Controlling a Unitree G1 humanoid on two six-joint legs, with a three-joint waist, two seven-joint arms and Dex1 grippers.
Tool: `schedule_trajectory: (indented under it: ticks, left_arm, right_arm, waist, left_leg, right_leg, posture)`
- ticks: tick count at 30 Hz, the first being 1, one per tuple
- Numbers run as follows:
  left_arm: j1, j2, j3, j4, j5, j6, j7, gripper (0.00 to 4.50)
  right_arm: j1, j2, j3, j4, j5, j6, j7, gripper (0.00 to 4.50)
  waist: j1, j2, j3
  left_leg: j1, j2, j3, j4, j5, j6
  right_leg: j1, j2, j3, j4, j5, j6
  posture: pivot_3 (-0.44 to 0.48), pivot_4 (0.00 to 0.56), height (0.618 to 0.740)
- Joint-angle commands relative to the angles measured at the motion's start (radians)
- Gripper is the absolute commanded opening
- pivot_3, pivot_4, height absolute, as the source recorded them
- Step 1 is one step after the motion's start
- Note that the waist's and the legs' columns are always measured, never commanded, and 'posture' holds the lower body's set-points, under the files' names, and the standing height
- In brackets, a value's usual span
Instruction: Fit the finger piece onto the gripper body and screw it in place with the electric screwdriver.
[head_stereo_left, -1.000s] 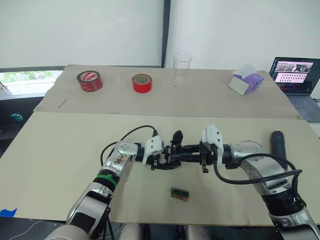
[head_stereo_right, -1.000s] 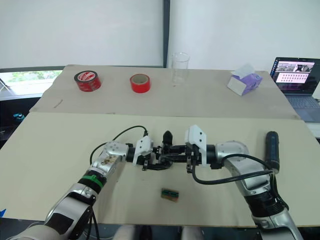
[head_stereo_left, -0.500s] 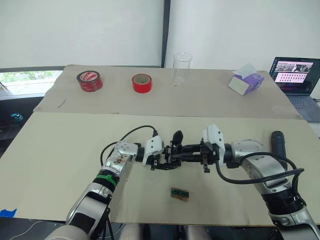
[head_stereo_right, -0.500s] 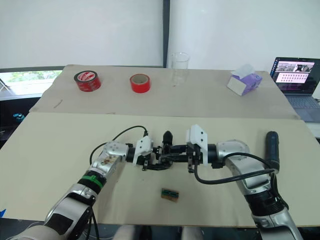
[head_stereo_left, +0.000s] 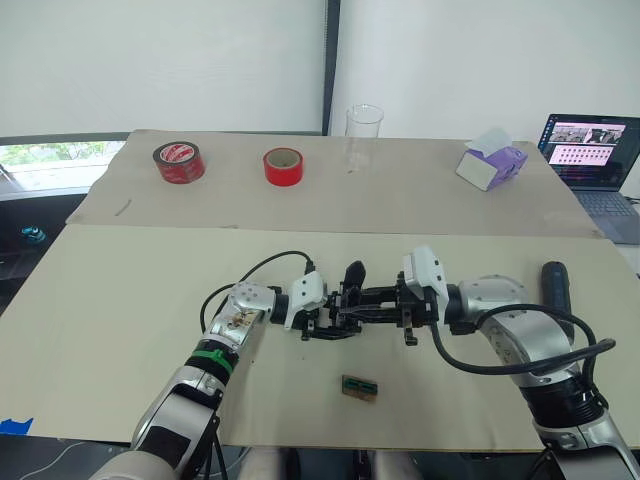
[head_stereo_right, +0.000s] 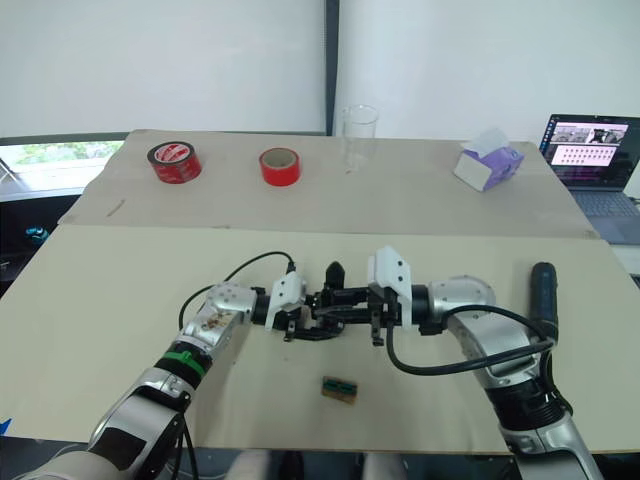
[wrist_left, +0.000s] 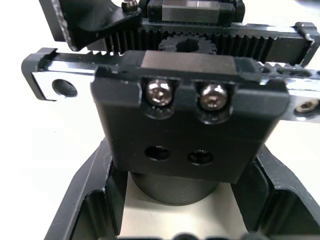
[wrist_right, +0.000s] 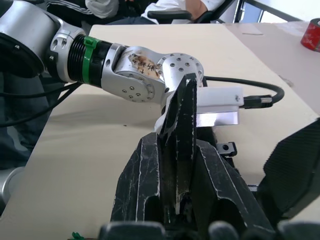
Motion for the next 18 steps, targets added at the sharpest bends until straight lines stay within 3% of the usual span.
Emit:
schedule_trajectory:
  ticks: [1,18]
  left_arm:
    - [0.022,0.014,-0.023,0.014,0.032,0.02,0.0,2.31]
    - [0.026,0.023,-0.029,0.017,0.033,0.017,-0.011,2.31]
  right_arm:
    - [-0.004,-0.009,-0.001,-0.007,-0.011,0.014,-0.013,0.37]
    - [-0.005,-0.035,0.033,0.044,-0.07,0.057,-0.037,0.37]
  waist:
    - [0.0,0.0,0.0]
    - [-0.001,0.0,-0.001]
  left_leg:
    - [0.0,0.0,0.0,0.0,0.0,0.0]
    - [0.001,0.0,0.0,0.0,0.0,0.0]
  right_leg:
    - [0.0,0.0,0.0,0.0,0.0,0.0]
    - [0.001,0.0,0.0,0.0,0.0,0.0]
  posture:
    - [0.0,0.15,0.74]
    - [0.0,0.15,0.74]
